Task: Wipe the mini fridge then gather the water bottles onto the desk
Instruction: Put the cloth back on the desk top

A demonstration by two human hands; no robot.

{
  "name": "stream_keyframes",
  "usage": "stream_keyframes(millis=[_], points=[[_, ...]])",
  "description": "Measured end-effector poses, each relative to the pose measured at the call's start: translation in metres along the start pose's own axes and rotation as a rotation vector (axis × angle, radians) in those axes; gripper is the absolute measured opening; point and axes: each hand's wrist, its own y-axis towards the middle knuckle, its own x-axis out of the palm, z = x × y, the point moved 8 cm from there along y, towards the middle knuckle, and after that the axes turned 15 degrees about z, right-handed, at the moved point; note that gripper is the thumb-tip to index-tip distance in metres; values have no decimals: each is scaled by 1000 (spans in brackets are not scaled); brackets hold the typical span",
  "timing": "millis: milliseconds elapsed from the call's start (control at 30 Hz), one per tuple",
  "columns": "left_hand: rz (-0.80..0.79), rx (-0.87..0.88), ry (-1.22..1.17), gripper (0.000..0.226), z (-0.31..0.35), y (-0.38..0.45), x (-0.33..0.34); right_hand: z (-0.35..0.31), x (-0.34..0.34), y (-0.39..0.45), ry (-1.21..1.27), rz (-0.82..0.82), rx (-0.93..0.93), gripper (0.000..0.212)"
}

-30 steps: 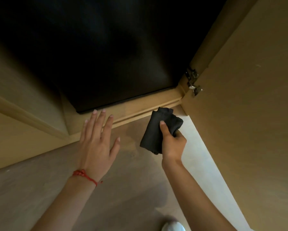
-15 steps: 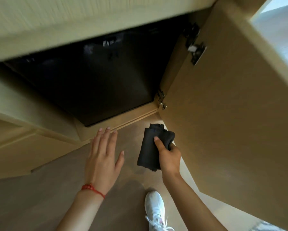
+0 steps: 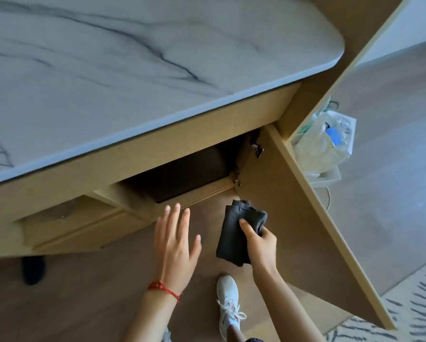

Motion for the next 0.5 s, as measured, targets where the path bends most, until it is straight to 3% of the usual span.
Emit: stream_keyframes(millis=[500], points=[[5, -23, 135, 59, 71, 29, -151, -160, -49, -94, -1, -210, -135, 9]])
